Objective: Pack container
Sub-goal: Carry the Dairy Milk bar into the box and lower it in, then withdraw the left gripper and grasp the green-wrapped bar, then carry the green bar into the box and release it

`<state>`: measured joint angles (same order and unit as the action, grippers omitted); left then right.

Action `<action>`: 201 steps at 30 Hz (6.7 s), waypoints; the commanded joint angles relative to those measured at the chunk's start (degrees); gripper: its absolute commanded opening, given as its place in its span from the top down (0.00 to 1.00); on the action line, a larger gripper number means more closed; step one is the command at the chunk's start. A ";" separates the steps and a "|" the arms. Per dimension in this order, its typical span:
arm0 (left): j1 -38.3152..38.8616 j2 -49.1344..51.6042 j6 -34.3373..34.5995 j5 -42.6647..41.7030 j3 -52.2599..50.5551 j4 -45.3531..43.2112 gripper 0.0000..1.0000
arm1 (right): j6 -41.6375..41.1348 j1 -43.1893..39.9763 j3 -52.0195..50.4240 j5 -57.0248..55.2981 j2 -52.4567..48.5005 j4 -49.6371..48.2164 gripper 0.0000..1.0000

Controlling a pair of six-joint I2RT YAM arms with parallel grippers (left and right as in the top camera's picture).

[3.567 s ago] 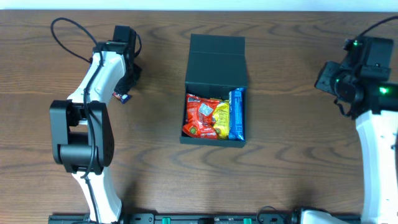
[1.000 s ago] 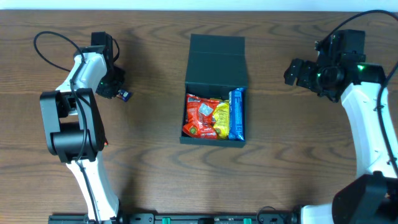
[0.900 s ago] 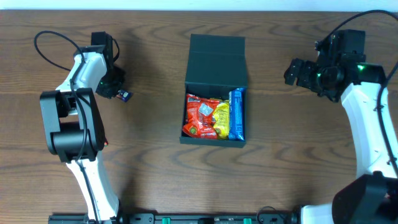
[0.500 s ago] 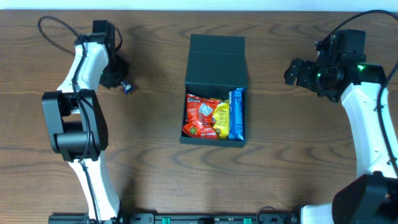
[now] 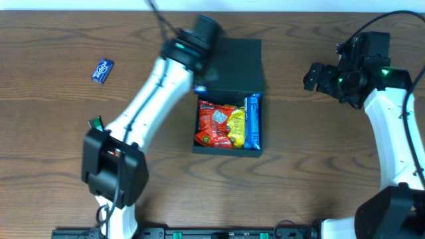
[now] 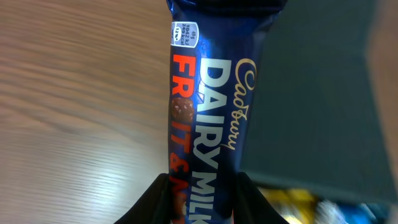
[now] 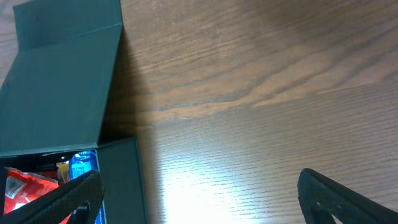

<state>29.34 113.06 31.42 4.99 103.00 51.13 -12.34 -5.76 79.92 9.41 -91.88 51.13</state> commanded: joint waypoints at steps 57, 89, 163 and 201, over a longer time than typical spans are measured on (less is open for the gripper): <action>14.58 -6.56 3.15 7.02 3.13 5.97 0.42 | 0.83 0.55 0.96 -0.20 -0.11 -0.13 0.01; -31.67 -21.53 6.45 4.81 -38.60 2.03 0.44 | 0.83 0.55 0.96 -0.20 -0.11 -0.13 0.01; -32.98 -13.00 -12.24 -4.96 -25.42 -13.07 0.90 | 0.83 0.55 0.96 -0.17 -0.11 -0.13 0.01; 9.11 -3.96 -6.01 -10.99 -15.52 -7.32 0.88 | 0.83 0.55 0.96 -0.20 -0.11 -0.13 0.01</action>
<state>38.52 109.40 23.00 -6.00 85.97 43.24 -12.34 -5.76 79.94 9.39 -91.90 51.09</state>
